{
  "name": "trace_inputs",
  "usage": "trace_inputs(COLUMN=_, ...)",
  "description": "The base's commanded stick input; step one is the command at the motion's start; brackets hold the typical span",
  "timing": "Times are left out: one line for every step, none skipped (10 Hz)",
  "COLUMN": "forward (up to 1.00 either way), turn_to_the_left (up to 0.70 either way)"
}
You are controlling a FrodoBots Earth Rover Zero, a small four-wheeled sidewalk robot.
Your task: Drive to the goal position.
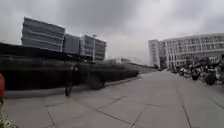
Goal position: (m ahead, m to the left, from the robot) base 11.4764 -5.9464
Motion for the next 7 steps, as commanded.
trace_inputs(forward=0.0, turn_to_the_left=-0.7)
trace_inputs(forward=0.0, turn_to_the_left=-0.7)
trace_inputs(forward=0.0, turn_to_the_left=-0.7)
trace_inputs(forward=0.0, turn_to_the_left=-0.7)
trace_inputs(forward=0.0, turn_to_the_left=-0.7)
trace_inputs(forward=0.0, turn_to_the_left=-0.7)
trace_inputs(forward=0.0, turn_to_the_left=-0.62)
